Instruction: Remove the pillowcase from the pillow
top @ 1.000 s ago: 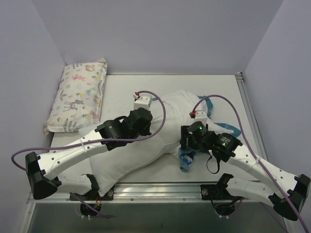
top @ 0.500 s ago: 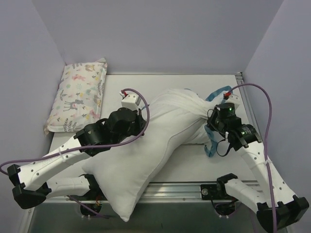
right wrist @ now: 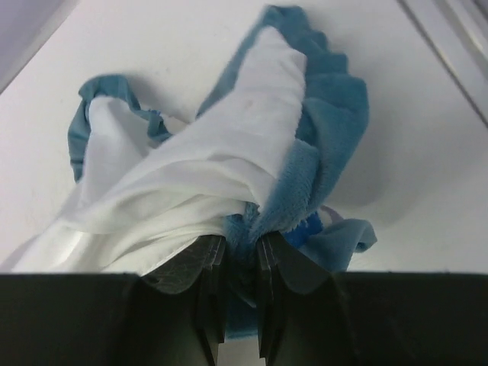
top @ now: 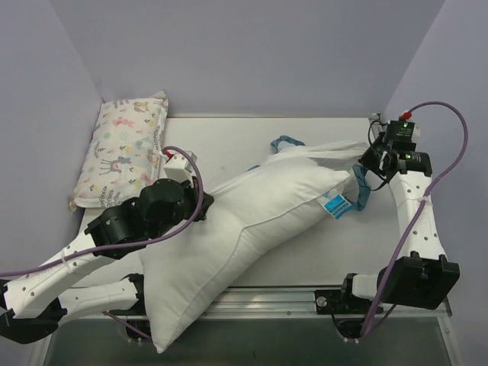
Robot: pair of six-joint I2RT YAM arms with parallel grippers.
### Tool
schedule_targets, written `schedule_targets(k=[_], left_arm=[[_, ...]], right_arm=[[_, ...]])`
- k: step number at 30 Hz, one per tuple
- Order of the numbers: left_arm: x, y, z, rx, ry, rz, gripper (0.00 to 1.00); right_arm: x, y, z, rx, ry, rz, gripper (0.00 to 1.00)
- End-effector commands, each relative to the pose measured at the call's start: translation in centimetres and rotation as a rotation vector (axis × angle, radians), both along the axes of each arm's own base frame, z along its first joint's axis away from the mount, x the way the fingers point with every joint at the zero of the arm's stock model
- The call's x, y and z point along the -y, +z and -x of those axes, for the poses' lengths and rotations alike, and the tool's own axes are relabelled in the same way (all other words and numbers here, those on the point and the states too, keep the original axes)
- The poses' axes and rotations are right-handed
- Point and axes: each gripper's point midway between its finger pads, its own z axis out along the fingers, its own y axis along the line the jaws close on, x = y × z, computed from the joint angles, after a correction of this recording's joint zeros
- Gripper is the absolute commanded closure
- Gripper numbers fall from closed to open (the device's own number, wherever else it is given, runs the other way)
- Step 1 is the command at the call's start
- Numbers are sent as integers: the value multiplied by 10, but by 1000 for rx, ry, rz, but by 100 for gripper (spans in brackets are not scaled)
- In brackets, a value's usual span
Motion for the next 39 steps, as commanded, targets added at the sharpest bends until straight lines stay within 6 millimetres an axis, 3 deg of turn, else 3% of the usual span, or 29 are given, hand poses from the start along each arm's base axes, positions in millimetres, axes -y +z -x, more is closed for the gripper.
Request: schedule_targets(k=[1,8,14,18,24,27,31,35,39], left_arm=[[-37,44,-13,119,142,42,100],[-33,76,-21,177,169,116,100],[-57,130,-28,288,298,236,100],[-71,176,-27,382,330,317,100],[-82,218,-18,465,305,369,100],[-72,236,-10,492,228,437,100],[-60,255,-4,520,157,494,100],[-56,260,-9,531,167,484,100],[-47,262,-23,555,209,477,100]], right_arm=[[35,24,-11,51,-113,39,100],[27,28,-24,58,-82,17,100],[46,37,-17,80,-191,41,100],[59,53,-14,121,-245,50,100],[63,35,-21,93,-249,2,100],[59,24,-26,71,-233,-19,100],[58,9,-31,54,-228,-32,100],[58,-3,-28,28,-224,-30,100],[54,3,-19,51,-216,-22,100]])
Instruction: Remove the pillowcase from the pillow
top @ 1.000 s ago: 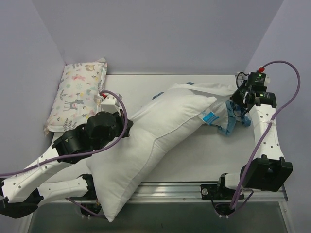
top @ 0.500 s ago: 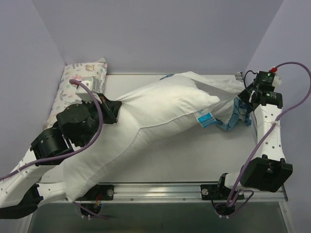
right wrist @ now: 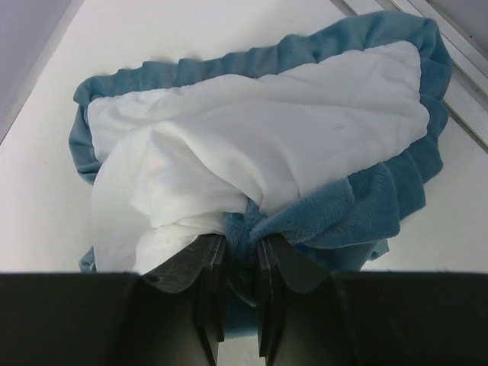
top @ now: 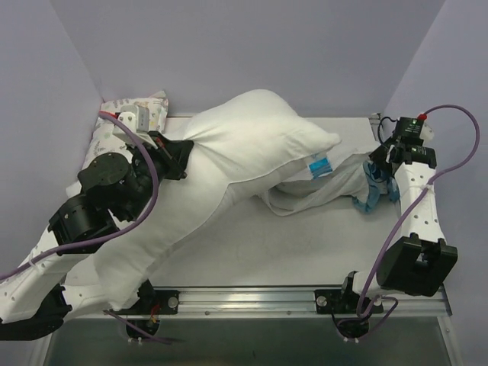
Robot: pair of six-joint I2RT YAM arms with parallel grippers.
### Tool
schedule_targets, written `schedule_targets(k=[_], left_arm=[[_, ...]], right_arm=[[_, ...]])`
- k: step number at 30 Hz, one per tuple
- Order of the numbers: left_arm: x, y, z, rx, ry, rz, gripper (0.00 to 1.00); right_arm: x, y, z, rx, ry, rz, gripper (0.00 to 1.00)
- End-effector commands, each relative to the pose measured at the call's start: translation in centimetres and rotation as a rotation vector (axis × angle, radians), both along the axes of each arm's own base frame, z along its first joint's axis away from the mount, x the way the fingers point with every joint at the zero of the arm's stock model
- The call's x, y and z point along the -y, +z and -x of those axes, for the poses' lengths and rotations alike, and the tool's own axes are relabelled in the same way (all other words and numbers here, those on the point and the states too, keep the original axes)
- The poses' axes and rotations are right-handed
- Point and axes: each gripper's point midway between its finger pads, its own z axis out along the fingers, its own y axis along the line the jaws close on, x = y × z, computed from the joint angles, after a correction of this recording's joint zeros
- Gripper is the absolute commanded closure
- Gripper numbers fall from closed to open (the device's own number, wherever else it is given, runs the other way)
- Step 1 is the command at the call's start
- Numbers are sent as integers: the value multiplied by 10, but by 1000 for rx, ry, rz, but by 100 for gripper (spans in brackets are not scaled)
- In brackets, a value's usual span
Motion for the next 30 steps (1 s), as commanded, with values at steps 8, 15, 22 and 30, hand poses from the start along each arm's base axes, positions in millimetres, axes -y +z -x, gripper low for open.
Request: schedule_targets(k=[8,15,22,30], left_arm=[[40,52,-51,125,121,140,100],[70,-52,-101,-37,204,-9,100],[106,-179,-102,-243,70,-128,86],[106,-148,-67,-176,-31,-138,19]], right_arm=[[-48,17,27,120,150,17,98],[-99,-12,51,103,325,-19,75],[-126,-17,82,115,450,-13,0],[-150,20,103,191,579,-16,0]])
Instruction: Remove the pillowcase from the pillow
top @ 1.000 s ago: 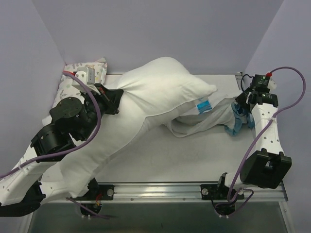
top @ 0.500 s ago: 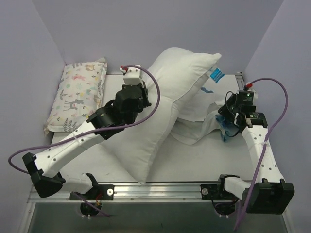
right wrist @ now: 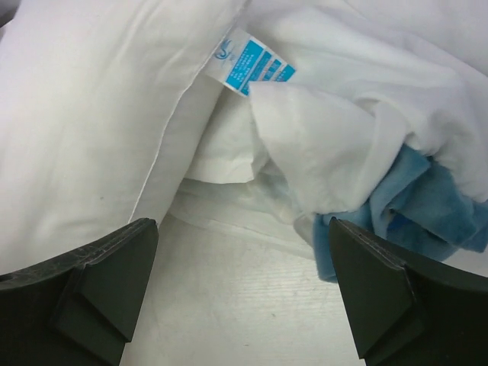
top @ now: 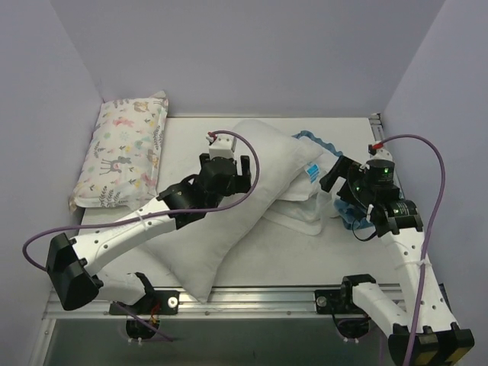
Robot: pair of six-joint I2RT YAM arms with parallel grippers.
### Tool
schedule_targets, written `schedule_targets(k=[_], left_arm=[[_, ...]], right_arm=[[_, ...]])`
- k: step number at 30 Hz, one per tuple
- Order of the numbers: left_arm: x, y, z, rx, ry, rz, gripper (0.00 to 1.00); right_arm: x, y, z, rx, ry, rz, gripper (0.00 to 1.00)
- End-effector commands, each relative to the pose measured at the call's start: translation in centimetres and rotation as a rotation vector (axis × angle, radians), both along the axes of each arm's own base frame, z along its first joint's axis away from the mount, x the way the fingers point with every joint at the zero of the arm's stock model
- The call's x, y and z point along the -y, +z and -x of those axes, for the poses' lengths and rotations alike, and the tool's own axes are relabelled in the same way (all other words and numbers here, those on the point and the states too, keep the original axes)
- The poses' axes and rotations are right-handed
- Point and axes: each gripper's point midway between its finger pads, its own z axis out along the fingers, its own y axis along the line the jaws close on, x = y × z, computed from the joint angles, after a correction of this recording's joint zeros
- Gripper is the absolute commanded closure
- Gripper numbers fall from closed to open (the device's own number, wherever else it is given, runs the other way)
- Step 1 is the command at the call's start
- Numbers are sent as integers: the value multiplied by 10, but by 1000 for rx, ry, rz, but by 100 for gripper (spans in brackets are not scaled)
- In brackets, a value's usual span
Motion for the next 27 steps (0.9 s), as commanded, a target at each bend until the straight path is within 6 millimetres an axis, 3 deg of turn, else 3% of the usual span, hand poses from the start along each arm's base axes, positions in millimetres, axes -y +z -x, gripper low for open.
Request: schedule_targets(k=[1,6,8,9,11,13,14,15,20,27], left_arm=[[1,89,18,156,-51,164,3],[-35,106,50,165,-68,218,3],[-43,90,59,132,-85,188,3],[-50,91,66,130,-88,201,3],[-60,71,74,93,-93,162,3],[-70,67,83,87,-98,175,3],[-75,52,87,64,-99,150,3],[-80,53,92,69,-101,163,3],[-88,24,102,23,-121,116,2],[-92,20,105,16,-129,98,3]], right_arm=[[-15,23,10,42,93,-3,0],[-30,28,28,92,161,19,0],[-38,27,34,98,192,19,0],[-49,26,40,98,241,16,0],[-56,21,46,98,259,20,0],[-63,19,52,113,287,40,0],[-64,17,54,111,288,42,0],[-66,11,57,101,298,49,0],[-64,-6,60,74,287,67,0],[-61,-9,62,81,280,68,0]])
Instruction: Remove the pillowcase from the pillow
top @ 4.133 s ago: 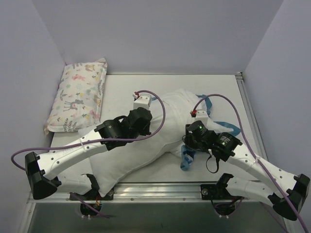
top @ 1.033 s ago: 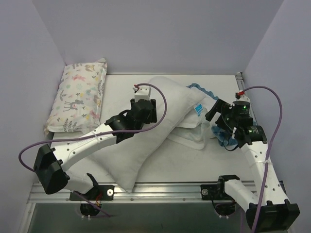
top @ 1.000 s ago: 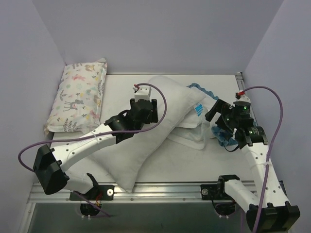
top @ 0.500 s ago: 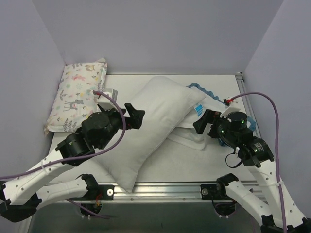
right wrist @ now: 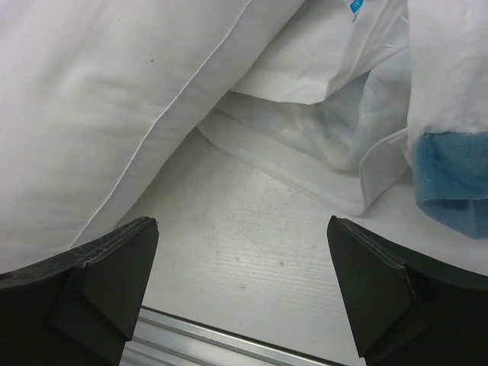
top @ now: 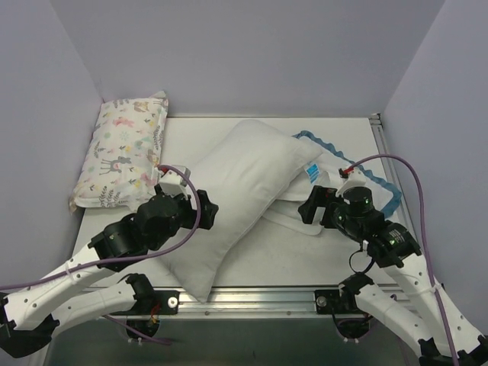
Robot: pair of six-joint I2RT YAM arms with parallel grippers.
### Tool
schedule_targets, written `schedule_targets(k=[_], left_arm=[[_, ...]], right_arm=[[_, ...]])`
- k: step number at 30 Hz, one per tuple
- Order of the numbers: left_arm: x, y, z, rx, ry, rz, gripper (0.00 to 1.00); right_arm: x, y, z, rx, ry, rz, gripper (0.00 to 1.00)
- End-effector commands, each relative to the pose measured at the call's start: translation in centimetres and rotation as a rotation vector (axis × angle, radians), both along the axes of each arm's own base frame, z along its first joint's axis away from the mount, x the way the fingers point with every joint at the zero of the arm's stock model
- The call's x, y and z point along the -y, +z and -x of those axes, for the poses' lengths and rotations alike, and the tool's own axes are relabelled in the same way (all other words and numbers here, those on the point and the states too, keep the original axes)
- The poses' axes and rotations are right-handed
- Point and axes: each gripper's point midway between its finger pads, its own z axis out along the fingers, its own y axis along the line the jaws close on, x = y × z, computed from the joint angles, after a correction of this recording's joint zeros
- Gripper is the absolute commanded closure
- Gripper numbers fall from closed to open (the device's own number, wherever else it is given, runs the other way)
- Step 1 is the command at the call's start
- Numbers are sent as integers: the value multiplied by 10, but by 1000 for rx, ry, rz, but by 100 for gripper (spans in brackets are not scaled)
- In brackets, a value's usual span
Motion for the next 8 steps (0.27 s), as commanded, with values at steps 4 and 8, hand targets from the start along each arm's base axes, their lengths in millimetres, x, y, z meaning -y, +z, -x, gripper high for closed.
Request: schedule_targets(k=[4,8], left_arm=[[-2,11,4,18,-15,24,3],[-4,13,5,20,-16,21,2]], right_arm=[[8,7,-3,43,-43,10,0],[12,13,-3,72,-61,7,0]])
